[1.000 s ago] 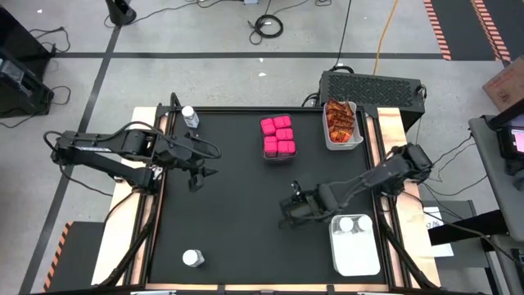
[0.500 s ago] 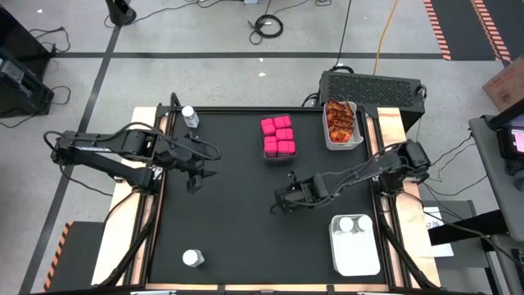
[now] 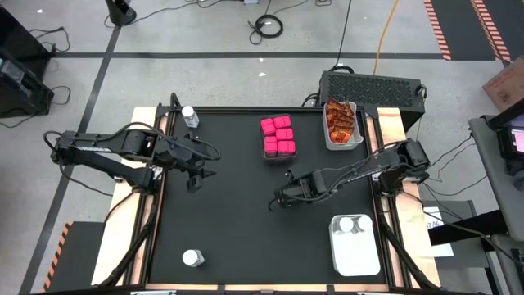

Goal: Sort spices by type
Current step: Put the white seasoning bottle into the bottom white bin

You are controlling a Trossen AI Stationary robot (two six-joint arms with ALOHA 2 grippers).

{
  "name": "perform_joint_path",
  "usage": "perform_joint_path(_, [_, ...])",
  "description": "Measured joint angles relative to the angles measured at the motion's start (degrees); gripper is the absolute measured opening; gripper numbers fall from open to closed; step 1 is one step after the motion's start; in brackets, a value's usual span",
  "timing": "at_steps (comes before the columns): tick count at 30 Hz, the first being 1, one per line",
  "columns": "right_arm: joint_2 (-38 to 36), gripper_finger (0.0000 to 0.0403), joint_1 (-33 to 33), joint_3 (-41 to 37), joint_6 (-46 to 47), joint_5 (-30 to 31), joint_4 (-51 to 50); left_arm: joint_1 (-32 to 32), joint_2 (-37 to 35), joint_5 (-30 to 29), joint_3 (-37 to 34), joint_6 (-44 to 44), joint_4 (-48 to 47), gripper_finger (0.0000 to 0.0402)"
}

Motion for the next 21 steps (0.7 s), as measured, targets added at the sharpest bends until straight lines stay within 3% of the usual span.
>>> perform_joint_path(13, [0.0, 0.032, -6.04, 0.0, -10.77, -12.33, 1.3, -0.02, 0.0, 0.0, 0.0, -0.3, 0.0, 0.0253])
perform_joint_path(21, [0.0, 0.032, -9.54, 0.04, -14.31, -14.85, 6.06, 0.0, 0.0, 0.0, 0.0, -0.32, -0.01, 0.0253])
